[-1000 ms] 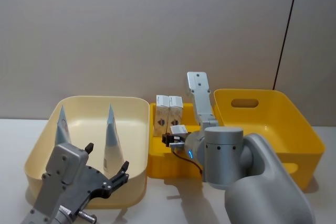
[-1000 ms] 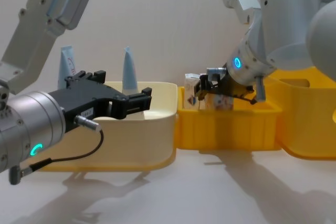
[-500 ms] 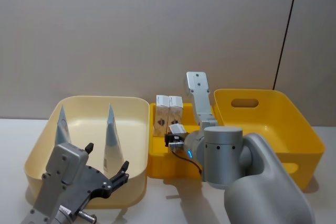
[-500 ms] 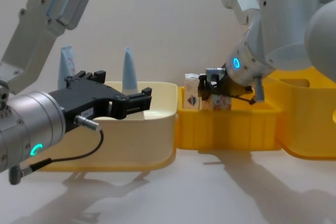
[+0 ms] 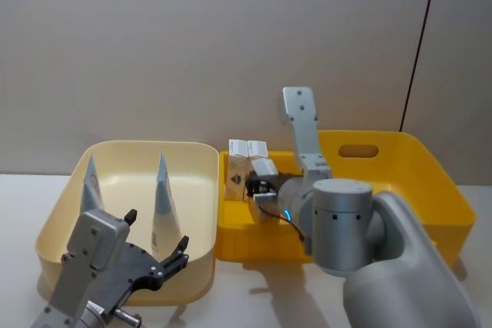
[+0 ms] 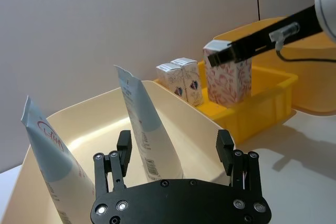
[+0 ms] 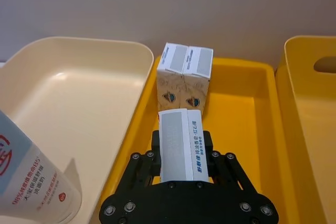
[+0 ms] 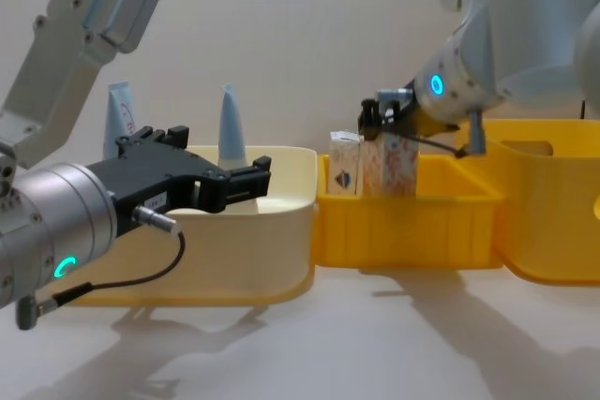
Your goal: Bimanual collaborative sorting of washing and personal care products
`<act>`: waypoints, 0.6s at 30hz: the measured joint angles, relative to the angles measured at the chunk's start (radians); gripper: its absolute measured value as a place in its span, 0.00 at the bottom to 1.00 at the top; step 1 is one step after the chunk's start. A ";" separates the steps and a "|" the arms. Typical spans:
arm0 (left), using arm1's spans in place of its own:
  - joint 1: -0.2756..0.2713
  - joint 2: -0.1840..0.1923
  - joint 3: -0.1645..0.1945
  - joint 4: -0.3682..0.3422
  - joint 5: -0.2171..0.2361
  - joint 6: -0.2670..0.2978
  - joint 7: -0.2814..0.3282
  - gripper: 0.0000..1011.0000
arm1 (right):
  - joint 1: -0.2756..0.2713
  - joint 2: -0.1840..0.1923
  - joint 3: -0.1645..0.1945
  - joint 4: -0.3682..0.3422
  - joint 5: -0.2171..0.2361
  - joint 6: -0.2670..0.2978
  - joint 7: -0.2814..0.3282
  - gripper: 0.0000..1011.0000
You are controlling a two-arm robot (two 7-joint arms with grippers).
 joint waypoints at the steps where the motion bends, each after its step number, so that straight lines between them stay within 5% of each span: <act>1: 0.000 0.000 0.000 0.000 0.000 0.000 0.000 0.99 | -0.002 0.002 0.000 -0.007 -0.001 -0.004 0.002 0.40; 18: 0.000 0.000 0.000 0.000 0.000 0.000 0.000 0.99 | -0.029 0.062 0.017 -0.187 -0.018 -0.113 0.050 0.40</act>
